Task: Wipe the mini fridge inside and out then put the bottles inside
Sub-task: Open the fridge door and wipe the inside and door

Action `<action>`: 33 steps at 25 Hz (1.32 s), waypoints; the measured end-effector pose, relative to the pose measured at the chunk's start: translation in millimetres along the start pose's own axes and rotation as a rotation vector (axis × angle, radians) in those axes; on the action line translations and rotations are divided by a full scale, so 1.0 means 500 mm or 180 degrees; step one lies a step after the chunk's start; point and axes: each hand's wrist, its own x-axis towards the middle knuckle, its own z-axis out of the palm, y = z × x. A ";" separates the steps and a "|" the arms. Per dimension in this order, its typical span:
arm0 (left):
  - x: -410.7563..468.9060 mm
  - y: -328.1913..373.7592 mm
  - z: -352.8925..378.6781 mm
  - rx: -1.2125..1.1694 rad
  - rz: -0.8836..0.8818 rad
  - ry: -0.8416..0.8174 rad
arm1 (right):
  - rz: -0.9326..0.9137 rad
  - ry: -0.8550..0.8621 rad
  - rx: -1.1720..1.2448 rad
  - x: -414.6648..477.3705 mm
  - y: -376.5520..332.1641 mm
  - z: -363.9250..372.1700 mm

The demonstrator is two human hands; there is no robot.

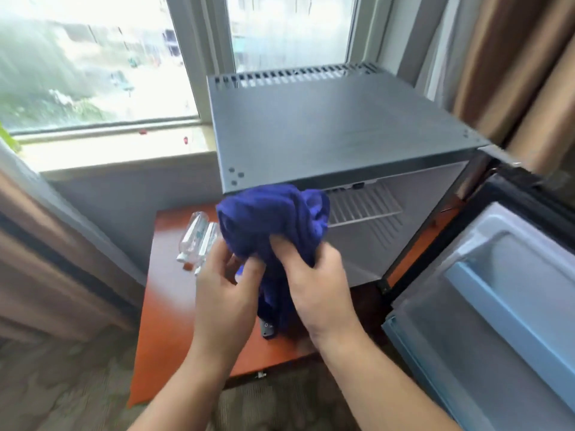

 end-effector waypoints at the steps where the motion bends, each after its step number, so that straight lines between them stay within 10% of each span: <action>1: 0.005 0.012 0.012 -0.0037 0.0076 0.0116 | -0.0098 0.0077 -0.0103 0.014 -0.021 -0.005; 17: 0.044 0.157 0.400 0.0705 0.0434 -0.0893 | -0.0036 0.1743 0.0204 0.170 -0.121 -0.294; 33: 0.045 0.082 -0.029 0.0471 0.0313 0.0548 | -0.0930 -0.0189 -0.1511 0.060 -0.130 0.031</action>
